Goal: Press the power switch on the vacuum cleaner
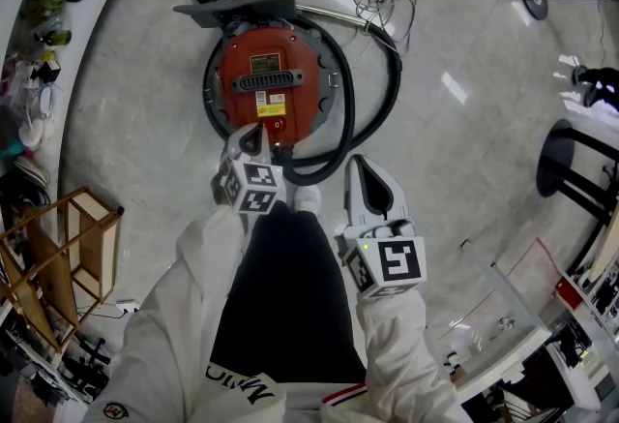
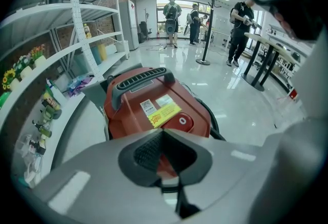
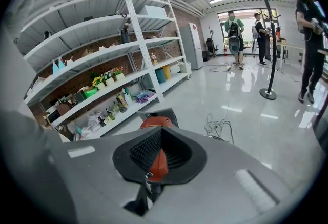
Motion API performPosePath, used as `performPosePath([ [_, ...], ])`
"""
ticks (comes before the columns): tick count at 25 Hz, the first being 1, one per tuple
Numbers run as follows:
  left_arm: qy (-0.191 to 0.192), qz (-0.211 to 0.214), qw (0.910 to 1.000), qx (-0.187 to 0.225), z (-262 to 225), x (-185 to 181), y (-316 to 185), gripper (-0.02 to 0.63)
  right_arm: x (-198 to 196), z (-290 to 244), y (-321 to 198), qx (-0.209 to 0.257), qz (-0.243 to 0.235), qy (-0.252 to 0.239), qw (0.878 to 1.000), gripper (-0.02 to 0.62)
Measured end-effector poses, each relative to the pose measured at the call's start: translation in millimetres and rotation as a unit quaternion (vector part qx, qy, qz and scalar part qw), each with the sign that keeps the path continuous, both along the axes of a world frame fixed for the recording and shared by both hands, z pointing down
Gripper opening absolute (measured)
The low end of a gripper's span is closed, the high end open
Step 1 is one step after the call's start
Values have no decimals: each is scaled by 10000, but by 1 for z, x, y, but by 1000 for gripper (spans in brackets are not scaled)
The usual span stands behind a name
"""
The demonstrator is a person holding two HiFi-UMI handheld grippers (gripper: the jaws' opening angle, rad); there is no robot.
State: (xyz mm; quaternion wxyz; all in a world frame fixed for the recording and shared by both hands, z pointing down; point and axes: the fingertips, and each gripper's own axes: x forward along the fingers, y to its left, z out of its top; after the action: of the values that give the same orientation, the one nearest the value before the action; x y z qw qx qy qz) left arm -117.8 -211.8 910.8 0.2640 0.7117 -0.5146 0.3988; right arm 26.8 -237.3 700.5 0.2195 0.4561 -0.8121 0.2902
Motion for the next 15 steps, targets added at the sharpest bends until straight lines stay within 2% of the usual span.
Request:
performPosePath([
  [9, -31, -19, 10000, 39, 1, 0, -1, 0, 1, 2, 1, -20, -8, 14, 10000, 0],
  [15, 86, -184, 9998, -2, 2, -2, -2, 0, 2, -1, 4, -4, -17, 27, 10000, 0],
])
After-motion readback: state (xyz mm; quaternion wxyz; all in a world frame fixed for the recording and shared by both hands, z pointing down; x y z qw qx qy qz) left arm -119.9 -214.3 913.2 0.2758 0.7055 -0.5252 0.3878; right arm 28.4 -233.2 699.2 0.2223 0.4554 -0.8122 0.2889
